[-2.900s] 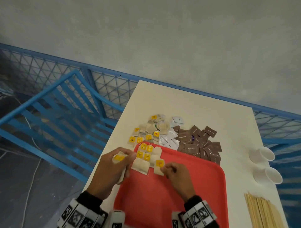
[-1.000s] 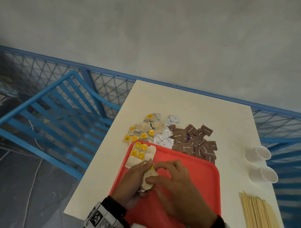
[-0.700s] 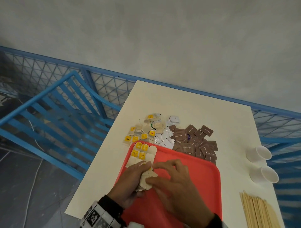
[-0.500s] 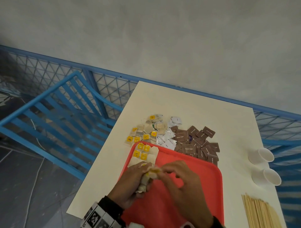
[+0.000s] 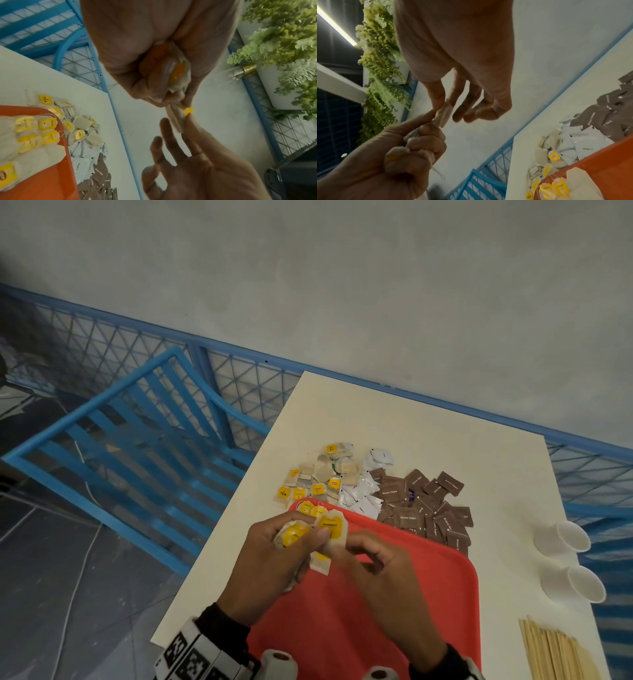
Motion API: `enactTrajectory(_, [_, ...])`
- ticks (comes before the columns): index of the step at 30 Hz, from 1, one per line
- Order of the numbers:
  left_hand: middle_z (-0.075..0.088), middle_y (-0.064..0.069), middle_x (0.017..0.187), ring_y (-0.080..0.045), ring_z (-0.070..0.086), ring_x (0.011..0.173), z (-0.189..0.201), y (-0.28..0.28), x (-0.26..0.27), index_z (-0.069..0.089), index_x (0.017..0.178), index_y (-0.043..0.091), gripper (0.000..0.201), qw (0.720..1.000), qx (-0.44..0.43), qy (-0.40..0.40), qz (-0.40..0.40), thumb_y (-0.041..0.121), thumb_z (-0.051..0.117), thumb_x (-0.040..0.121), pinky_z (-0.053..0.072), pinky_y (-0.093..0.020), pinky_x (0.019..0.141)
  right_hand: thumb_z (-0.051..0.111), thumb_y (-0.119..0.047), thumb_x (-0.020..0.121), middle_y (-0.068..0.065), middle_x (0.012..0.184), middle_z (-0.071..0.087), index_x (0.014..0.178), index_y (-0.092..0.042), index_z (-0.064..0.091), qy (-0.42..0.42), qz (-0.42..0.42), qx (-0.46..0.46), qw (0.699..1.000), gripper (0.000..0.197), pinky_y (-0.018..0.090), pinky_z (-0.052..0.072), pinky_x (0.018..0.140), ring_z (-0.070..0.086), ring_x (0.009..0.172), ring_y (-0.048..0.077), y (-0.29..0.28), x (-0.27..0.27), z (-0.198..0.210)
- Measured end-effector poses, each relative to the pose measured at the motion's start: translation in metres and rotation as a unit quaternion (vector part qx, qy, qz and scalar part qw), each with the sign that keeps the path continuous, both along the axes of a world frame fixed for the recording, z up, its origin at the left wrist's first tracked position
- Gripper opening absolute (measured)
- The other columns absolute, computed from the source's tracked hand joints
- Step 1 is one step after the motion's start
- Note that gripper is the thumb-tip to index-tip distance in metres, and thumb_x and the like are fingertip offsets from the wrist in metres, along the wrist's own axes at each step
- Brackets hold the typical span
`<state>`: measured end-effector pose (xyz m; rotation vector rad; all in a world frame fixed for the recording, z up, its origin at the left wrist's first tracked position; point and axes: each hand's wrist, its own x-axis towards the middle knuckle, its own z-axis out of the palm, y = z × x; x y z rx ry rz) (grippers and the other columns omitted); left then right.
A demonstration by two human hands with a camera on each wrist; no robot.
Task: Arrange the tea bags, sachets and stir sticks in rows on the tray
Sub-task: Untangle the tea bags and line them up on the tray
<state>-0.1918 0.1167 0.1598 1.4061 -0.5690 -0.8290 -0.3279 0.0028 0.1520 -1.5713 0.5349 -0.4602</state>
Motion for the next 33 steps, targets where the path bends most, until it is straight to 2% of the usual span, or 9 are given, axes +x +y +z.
enactTrajectory(3, [0.048,-0.012,0.049,-0.018,0.039,0.039,0.000,0.008,0.011,0.071,0.081,0.010,0.019,1.000,0.004,0.020,0.016,0.028,0.077,0.085,0.030,-0.019,0.040,0.072,-0.035,0.080,-0.007,0.098,0.070,0.095,-0.029,0.075,0.052,0.019,-0.054,0.997,0.016,0.020,0.039,0.061,0.062,0.080,0.007,0.000,0.002,-0.009])
enactTrajectory(7, [0.048,-0.012,0.049,-0.016,0.039,0.039,0.000,0.016,0.020,0.071,0.081,0.004,0.018,1.000,0.013,0.013,-0.002,0.021,0.070,0.087,0.032,-0.018,0.040,0.073,-0.038,0.085,-0.007,0.105,0.069,0.099,-0.033,0.075,0.031,0.003,-0.074,0.997,0.015,0.030,0.044,0.065,0.063,0.089,0.016,0.006,0.016,-0.002])
enactTrajectory(10, [0.048,-0.012,0.050,-0.017,0.040,0.040,-0.001,0.020,0.026,0.070,0.081,0.002,0.017,0.999,0.019,0.027,0.004,0.019,0.071,0.086,0.032,-0.018,0.038,0.069,-0.048,0.083,-0.009,0.097,0.069,0.090,-0.033,0.075,0.041,0.004,-0.129,0.991,0.018,0.019,0.043,0.067,0.063,0.092,0.015,0.015,0.026,-0.002])
enactTrajectory(16, [0.047,-0.014,0.050,-0.015,0.037,0.038,-0.017,0.031,0.037,0.071,0.082,0.005,0.020,0.997,0.062,0.036,-0.008,0.024,0.073,0.084,0.028,-0.016,0.038,0.075,-0.028,0.085,-0.006,0.083,0.072,0.084,-0.025,0.076,0.052,-0.036,-0.090,0.994,0.004,0.018,0.040,0.061,0.061,0.072,0.009,0.025,0.030,-0.022])
enactTrajectory(20, [0.045,-0.013,0.050,-0.012,0.032,0.036,-0.045,0.049,0.043,0.073,0.080,0.011,0.015,0.988,0.131,0.073,0.028,0.024,0.073,0.087,0.025,-0.016,0.041,0.073,-0.010,0.085,-0.016,0.056,0.062,0.074,-0.016,0.074,0.119,-0.054,-0.024,0.991,0.013,0.012,0.036,0.056,0.047,0.054,-0.005,0.031,0.027,-0.066])
enactTrajectory(23, [0.046,-0.013,0.053,-0.014,0.032,0.039,-0.067,0.068,0.053,0.072,0.077,0.016,0.015,0.976,0.186,0.103,0.046,0.027,0.072,0.088,0.024,-0.019,0.045,0.072,-0.008,0.085,-0.018,0.047,0.052,0.056,-0.023,0.065,0.218,-0.059,-0.013,0.974,0.034,0.015,0.032,0.053,0.042,0.047,-0.005,0.035,0.027,-0.118])
enactTrajectory(25, [0.049,-0.010,0.053,-0.013,0.035,0.041,-0.075,0.078,0.059,0.072,0.076,0.019,0.016,0.970,0.215,0.107,0.040,0.028,0.071,0.089,0.025,-0.020,0.045,0.072,-0.007,0.084,-0.017,0.047,0.049,0.049,-0.023,0.058,0.247,-0.066,0.018,0.967,0.041,0.015,0.032,0.054,0.041,0.048,-0.005,0.041,0.034,-0.147])
enactTrajectory(30, [0.052,-0.009,0.053,-0.013,0.039,0.042,-0.085,0.089,0.069,0.073,0.074,0.023,0.018,0.963,0.246,0.102,0.038,0.029,0.069,0.091,0.029,-0.022,0.045,0.072,-0.010,0.085,-0.015,0.052,0.042,0.056,-0.021,0.051,0.233,-0.087,0.041,0.968,0.037,0.016,0.031,0.054,0.037,0.053,-0.002,0.050,0.074,-0.175])
enactTrajectory(33, [0.052,-0.010,0.053,-0.013,0.039,0.041,-0.088,0.089,0.072,0.072,0.075,0.021,0.019,0.962,0.252,0.101,0.035,0.027,0.069,0.092,0.029,-0.022,0.044,0.072,-0.015,0.085,-0.013,0.055,0.049,0.059,-0.019,0.061,0.246,-0.123,0.064,0.959,0.029,0.018,0.035,0.057,0.042,0.055,0.003,0.049,0.091,-0.185])
